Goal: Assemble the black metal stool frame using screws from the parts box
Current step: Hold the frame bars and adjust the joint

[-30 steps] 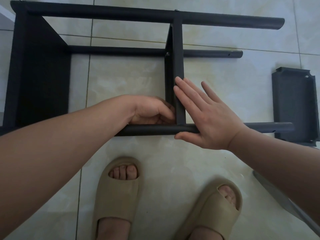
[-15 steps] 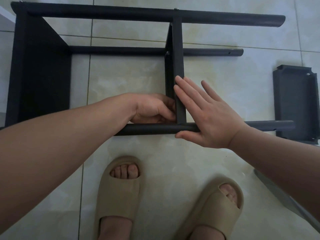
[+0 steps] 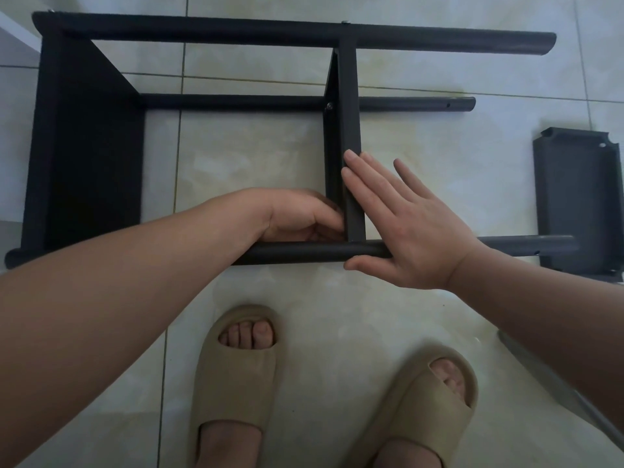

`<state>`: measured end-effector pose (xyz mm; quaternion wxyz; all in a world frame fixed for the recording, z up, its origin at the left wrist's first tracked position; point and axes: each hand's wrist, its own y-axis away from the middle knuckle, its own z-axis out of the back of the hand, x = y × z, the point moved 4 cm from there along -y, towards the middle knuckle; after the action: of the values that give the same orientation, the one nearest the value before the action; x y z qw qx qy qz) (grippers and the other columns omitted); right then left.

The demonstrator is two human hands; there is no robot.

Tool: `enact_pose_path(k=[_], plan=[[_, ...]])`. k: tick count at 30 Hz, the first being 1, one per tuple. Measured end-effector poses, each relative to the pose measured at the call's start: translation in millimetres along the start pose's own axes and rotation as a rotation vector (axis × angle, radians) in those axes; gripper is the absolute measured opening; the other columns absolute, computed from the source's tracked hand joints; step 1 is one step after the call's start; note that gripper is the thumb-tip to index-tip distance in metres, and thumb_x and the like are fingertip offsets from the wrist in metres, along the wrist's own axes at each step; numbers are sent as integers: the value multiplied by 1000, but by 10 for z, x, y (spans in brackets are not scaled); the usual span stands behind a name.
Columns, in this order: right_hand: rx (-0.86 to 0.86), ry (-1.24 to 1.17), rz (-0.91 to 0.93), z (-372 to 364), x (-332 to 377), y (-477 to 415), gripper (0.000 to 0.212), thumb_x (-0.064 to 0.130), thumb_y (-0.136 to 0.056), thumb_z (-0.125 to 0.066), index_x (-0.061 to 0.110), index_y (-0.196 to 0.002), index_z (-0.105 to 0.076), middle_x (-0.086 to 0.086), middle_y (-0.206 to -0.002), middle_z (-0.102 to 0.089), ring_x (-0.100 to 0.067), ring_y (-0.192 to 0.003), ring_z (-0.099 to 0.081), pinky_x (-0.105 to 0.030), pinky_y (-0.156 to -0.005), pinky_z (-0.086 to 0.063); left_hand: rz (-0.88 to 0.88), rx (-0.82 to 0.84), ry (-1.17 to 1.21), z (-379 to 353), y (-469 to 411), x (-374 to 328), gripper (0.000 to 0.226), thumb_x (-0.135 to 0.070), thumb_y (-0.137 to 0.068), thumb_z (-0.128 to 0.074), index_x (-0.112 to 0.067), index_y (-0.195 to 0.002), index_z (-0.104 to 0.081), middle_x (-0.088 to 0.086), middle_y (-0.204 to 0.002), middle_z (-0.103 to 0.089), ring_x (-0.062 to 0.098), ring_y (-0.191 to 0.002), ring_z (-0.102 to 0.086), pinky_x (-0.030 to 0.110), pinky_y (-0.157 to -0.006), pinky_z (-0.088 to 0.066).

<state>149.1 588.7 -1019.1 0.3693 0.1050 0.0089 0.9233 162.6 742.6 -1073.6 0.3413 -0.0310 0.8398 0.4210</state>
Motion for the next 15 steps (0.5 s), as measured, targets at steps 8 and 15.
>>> enact_pose_path(k=[8, 15], plan=[[14, 2, -2, 8, 0, -3, 102, 76, -92, -35, 3, -160, -14, -10, -170, -4, -26, -157, -4, -55, -124, -16, 68, -13, -73, 17, -5, -59, 44, 6, -91, -54, -17, -62, -78, 8, -74, -73, 18, -70, -72, 24, -63, -57], [11, -6, -4, 13, 6, -2, 102, 76, -92, -35, 3, -160, -15, -10, -170, -6, -26, -157, -5, -56, -124, -17, 132, -48, -111, 31, 1, -81, 15, -1, -93, -59, -5, -90, -73, 12, -87, -75, 20, -78, -74, 26, -69, -58]])
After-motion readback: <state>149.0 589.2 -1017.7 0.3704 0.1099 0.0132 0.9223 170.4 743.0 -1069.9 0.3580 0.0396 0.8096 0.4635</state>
